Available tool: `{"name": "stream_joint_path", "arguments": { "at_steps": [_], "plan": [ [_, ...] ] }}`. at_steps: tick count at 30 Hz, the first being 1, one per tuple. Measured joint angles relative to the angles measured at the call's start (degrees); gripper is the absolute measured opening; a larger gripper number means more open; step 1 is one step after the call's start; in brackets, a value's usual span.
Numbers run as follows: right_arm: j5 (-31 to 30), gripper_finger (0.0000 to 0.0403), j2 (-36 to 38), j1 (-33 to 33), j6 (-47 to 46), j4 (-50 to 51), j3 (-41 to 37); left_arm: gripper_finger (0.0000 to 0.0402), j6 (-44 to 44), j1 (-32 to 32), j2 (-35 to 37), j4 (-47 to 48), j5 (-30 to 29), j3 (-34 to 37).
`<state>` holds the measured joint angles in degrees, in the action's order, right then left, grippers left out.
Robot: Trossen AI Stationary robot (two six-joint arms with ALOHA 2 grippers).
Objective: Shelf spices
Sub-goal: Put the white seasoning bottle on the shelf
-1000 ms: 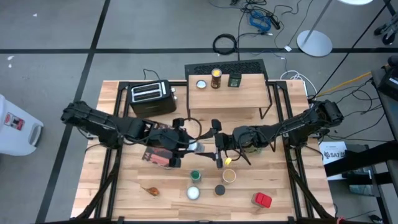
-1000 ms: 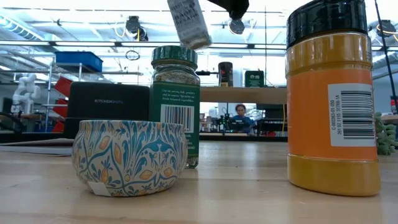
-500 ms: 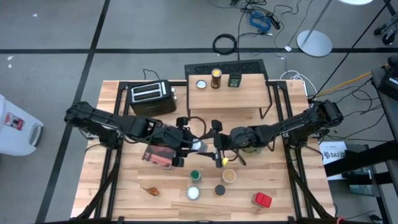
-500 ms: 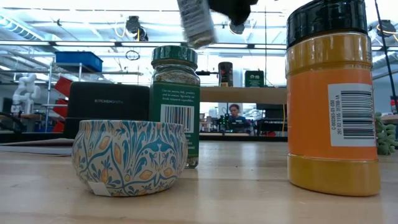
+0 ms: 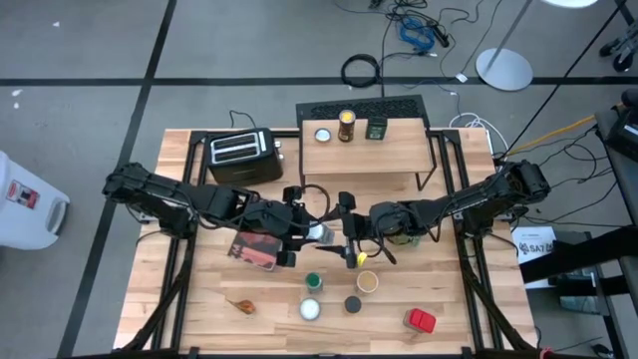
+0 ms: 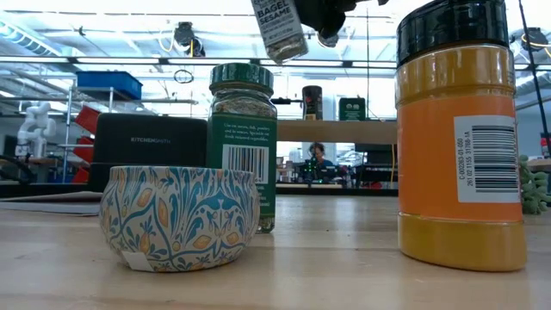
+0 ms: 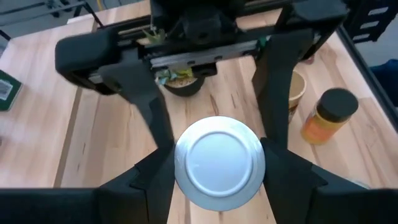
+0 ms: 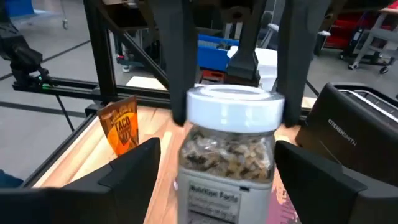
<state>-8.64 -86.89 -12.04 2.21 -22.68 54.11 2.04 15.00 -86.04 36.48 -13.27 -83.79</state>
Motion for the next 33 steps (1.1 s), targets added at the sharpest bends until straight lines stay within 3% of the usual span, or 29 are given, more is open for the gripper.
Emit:
{"name": "stream_joint_path", "arguments": {
  "at_steps": [21,30,33],
  "plan": [
    [0.1,0.0295,-1.9,1.3,-2.2,-2.6,0.0,0.0203,0.0,-1.1,-1.4,-2.9,3.6,0.1],
    [-0.3,0.0203,-1.9,1.5,-1.1,-2.5,0.0,0.0203,-0.6,-1.3,-1.5,-2.8,4.1,0.0],
    [-0.6,0.0201,-1.9,1.5,-0.5,-2.7,0.0,0.0203,-0.6,-1.3,-1.5,-2.7,4.1,0.0]
  ]
}}
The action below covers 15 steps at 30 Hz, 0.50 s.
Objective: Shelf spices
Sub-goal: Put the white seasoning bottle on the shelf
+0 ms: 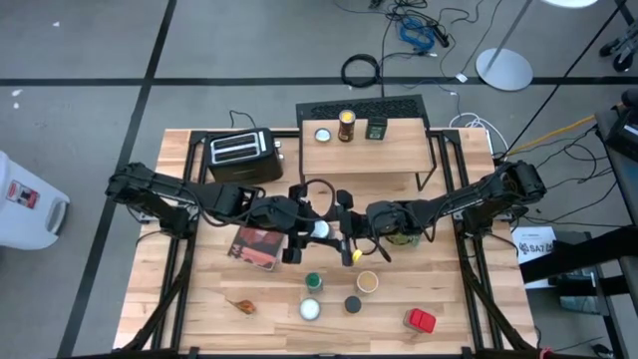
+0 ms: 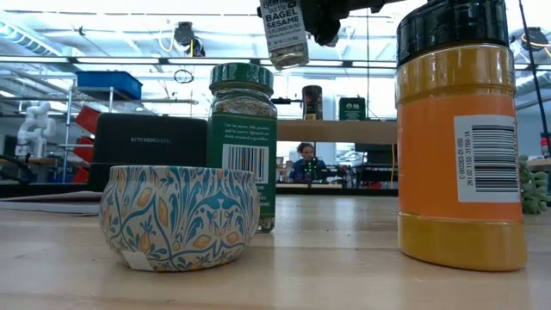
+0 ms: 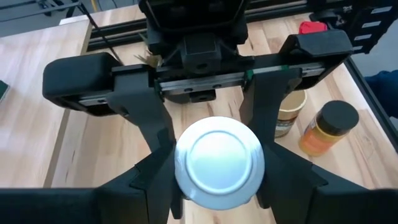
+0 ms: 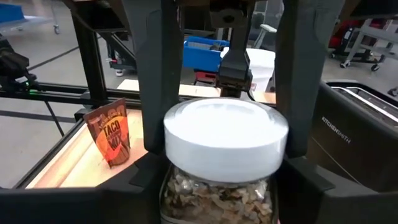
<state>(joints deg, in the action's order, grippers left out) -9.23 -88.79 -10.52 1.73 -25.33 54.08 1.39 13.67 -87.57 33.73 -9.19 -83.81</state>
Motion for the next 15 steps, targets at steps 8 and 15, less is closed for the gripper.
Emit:
{"name": "stream_joint_path", "arguments": {
  "at_steps": [8,15],
  "plan": [
    [0.1,0.0186,0.1,0.0,0.8,0.0,0.0,0.0258,0.5,0.3,0.0,0.2,-0.2,0.0],
    [-0.9,0.0186,1.3,-0.1,1.5,0.0,0.0,0.0265,0.7,0.4,1.2,0.0,-0.3,-0.1]
  ]
}}
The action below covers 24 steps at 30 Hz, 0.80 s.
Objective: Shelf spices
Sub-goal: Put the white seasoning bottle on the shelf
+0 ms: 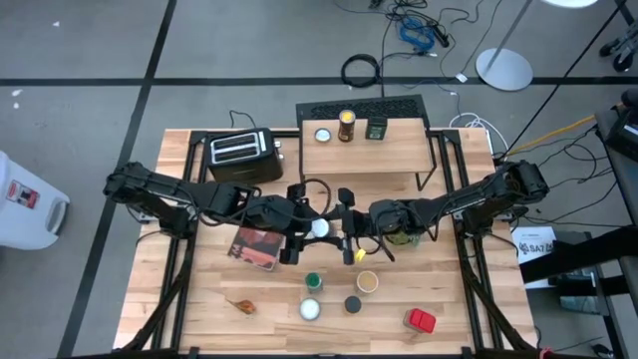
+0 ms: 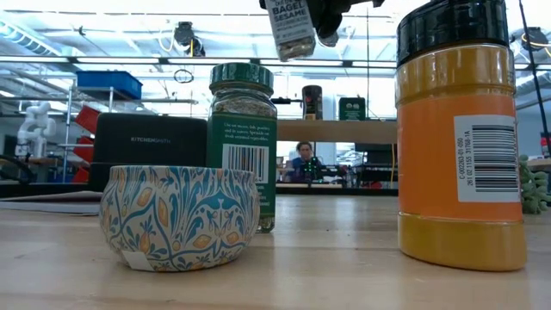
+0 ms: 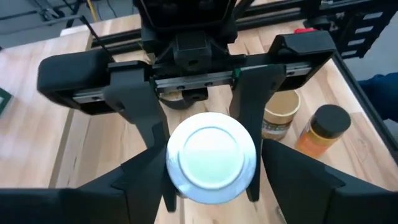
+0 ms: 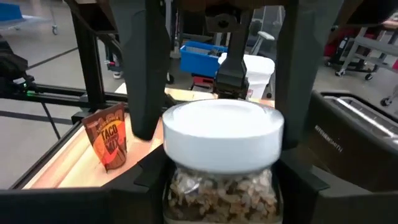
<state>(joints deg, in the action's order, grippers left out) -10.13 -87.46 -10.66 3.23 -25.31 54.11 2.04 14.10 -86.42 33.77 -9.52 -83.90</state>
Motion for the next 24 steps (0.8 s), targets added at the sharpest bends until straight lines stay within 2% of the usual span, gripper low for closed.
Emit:
{"name": "stream_joint_path", "arguments": {
  "at_steps": [16,24],
  "plan": [
    [-1.2,0.0186,3.7,0.1,0.5,1.4,0.0,0.0267,-0.1,1.3,4.8,1.9,-5.8,0.0],
    [-6.5,0.0187,13.2,0.6,4.7,6.5,0.0,0.0267,-0.2,2.6,4.7,6.8,-10.7,0.0]
  ]
}}
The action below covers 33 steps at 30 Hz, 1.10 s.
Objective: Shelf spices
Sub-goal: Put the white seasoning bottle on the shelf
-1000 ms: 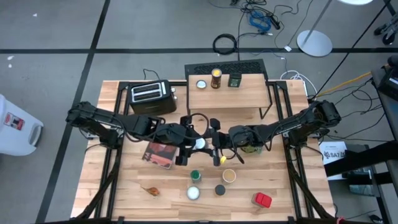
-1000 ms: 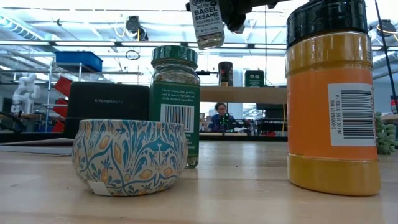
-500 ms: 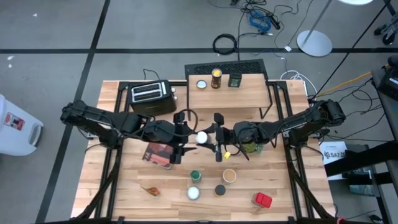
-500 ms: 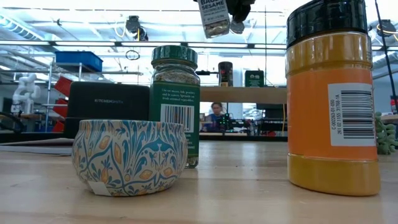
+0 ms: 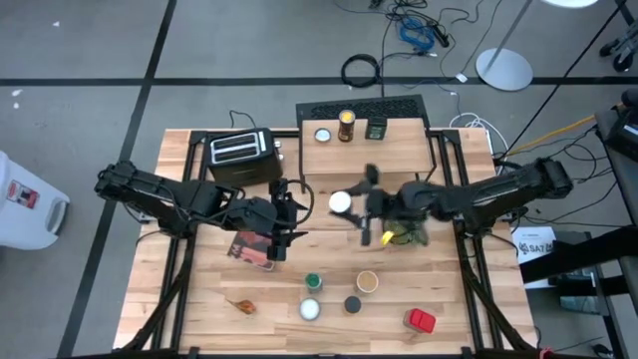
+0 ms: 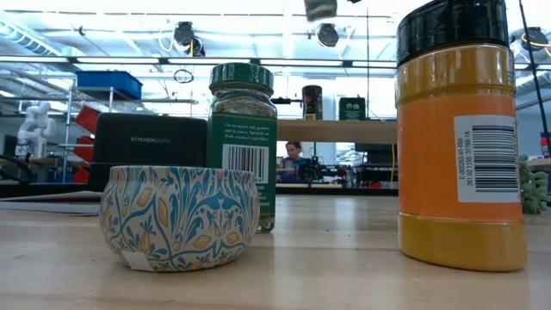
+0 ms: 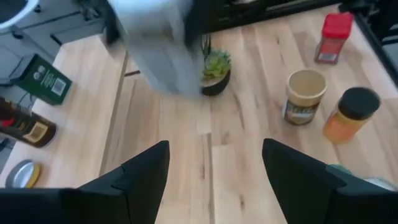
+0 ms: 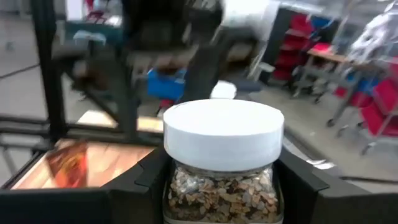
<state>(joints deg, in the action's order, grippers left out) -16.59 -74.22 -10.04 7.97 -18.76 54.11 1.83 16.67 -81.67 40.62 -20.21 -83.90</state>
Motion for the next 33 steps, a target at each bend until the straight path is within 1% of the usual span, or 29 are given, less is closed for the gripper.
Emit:
{"name": "stream_joint_path", "arguments": {
  "at_steps": [5,8,13,17,22,27,29,33],
  "plan": [
    [-4.9,0.0187,8.5,2.4,1.8,7.1,0.0,0.0267,0.0,0.0,0.0,0.1,-0.2,0.2],
    [-6.2,0.0187,13.2,5.1,1.9,10.7,0.0,0.0267,0.0,0.0,0.0,-1.3,-0.2,1.7],
    [-6.0,0.0187,19.5,10.8,1.8,16.5,0.0,0.0267,0.5,0.0,0.0,-9.5,0.3,7.5],
    [-5.9,0.0187,22.7,15.9,1.7,21.1,0.0,0.0267,0.5,0.0,0.0,-21.1,3.2,14.5],
    [-4.2,0.0187,23.6,22.9,0.0,25.2,0.0,0.0267,1.7,0.5,-0.1,-38.4,6.4,24.2],
    [-3.3,0.0187,22.3,29.8,-1.3,25.3,0.0,0.0267,2.0,1.1,0.0,-53.5,7.7,32.2],
    [-0.7,0.0187,21.6,32.5,-1.9,24.7,0.0,0.0267,2.0,1.5,-0.1,-57.6,8.2,34.7],
    [3.8,0.0187,20.1,38.3,-3.1,23.6,0.0,0.0267,1.9,2.3,-0.1,-61.6,8.2,37.8]
  ]
}}
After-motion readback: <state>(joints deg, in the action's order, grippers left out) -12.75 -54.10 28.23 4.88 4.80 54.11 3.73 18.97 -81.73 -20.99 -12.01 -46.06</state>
